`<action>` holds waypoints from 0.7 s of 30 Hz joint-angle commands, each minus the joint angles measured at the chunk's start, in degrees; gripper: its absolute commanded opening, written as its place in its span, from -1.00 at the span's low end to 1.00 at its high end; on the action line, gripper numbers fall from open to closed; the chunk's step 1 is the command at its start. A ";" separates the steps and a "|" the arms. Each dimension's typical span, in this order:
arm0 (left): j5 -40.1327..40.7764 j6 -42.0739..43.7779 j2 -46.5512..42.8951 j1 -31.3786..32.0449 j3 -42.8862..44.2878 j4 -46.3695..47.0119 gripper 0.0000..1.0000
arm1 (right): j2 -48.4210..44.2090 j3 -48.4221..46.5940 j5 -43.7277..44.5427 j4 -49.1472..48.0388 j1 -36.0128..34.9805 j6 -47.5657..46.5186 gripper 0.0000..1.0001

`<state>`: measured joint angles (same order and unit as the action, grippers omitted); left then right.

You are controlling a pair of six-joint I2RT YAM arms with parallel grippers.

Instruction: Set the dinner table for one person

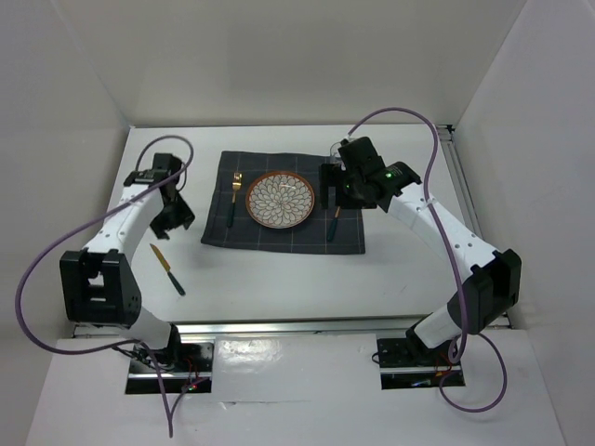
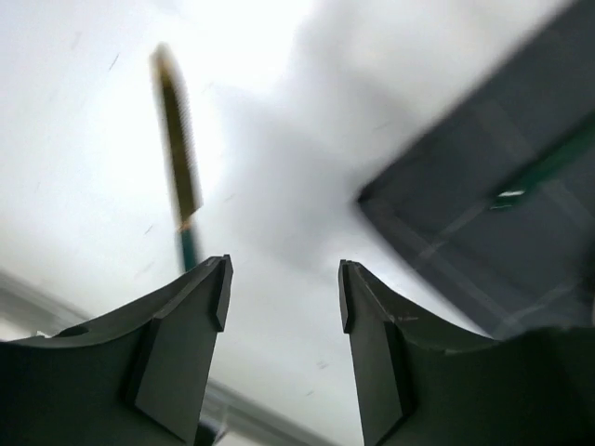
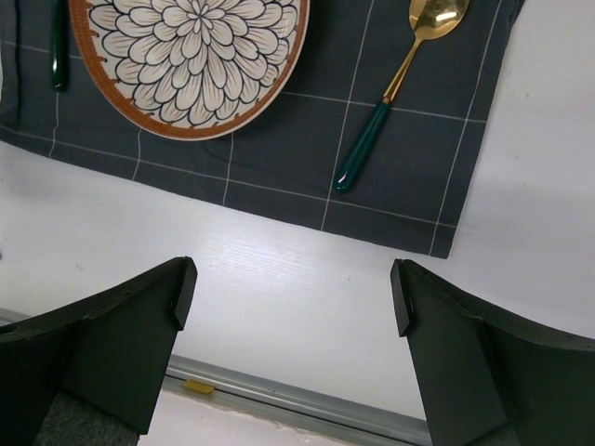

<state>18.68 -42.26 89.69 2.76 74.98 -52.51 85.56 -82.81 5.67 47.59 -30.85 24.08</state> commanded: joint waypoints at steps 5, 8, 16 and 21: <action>-6.36 -6.78 -1.18 -9.26 -18.45 4.25 0.34 | -0.13 1.68 -1.63 -3.65 1.06 -1.93 0.98; -8.21 -6.78 -2.41 -11.64 -22.76 8.03 0.34 | -0.13 1.68 -1.63 -3.65 1.58 -2.45 0.98; -13.05 -5.56 -2.69 -17.08 -29.62 14.09 0.32 | -0.13 2.30 -2.24 -3.65 1.58 -2.45 0.98; -13.84 -5.55 -0.57 -17.62 -29.64 14.72 -0.17 | -0.13 0.63 -1.72 -3.12 1.58 -2.45 0.98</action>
<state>5.17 -48.31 87.39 -14.33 46.59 -40.82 85.71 -80.90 3.66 46.28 -29.67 22.44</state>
